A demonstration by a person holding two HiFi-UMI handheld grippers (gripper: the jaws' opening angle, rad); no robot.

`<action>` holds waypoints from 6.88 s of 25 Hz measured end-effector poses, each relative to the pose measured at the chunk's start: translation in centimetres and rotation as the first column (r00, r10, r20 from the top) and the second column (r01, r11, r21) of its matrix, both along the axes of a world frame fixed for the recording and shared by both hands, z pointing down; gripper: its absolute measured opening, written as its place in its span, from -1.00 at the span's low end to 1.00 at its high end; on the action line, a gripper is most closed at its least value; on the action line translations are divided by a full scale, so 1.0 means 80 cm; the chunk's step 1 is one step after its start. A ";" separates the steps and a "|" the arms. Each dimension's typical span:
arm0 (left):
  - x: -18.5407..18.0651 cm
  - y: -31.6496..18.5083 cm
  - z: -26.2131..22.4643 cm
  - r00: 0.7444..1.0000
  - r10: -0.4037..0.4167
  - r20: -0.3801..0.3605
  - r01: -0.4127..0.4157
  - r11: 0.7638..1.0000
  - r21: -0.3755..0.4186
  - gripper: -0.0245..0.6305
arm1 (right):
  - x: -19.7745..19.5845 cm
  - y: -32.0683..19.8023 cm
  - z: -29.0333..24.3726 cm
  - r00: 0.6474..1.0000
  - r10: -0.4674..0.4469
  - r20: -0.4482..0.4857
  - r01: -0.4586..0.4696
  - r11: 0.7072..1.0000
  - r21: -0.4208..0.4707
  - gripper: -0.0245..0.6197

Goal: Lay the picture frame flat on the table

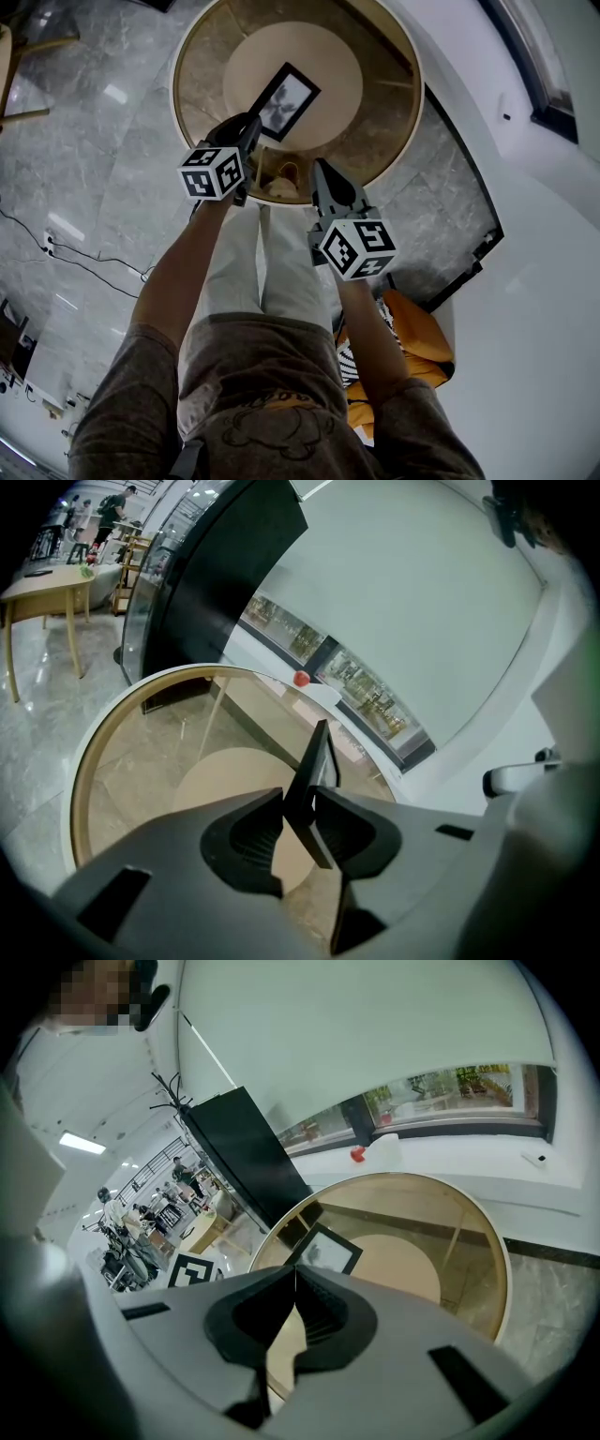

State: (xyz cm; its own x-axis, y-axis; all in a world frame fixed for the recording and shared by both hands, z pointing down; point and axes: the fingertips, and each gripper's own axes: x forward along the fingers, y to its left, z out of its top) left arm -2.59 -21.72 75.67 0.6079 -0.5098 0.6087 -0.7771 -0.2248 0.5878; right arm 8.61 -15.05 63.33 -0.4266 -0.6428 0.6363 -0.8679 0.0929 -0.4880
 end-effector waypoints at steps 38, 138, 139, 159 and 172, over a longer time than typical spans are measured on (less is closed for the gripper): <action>-0.031 0.000 0.059 0.985 -0.056 0.163 0.068 0.995 -0.071 -0.46 | -0.002 0.017 0.017 1.000 0.003 0.008 -0.003 1.000 -0.029 -0.86; -0.002 0.079 -0.558 0.972 0.205 0.117 -0.236 0.875 0.423 -0.87 | -0.023 0.025 -0.417 0.981 -0.188 -0.041 0.188 0.883 0.431 -0.86; -0.005 0.080 -0.563 0.972 0.203 0.118 -0.235 0.870 0.434 -0.87 | -0.023 0.025 -0.421 0.981 -0.189 -0.043 0.188 0.879 0.438 -0.86; -0.029 0.091 -0.588 0.977 0.182 0.112 -0.214 0.841 0.496 -0.87 | -0.039 0.039 -0.442 0.980 -0.193 -0.055 0.195 0.855 0.481 -0.86; -0.032 0.112 -0.580 0.977 0.185 0.108 -0.214 0.849 0.482 -0.87 | -0.043 0.058 -0.440 0.978 -0.202 -0.050 0.201 0.853 0.481 -0.86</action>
State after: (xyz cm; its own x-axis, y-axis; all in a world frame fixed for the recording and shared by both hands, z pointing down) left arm -5.16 -12.73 29.31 0.7015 -0.6216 0.3487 -0.7124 -0.6251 0.3188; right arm 5.13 -10.39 28.11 -0.5813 -0.7678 0.2694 -0.8035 0.4893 -0.3392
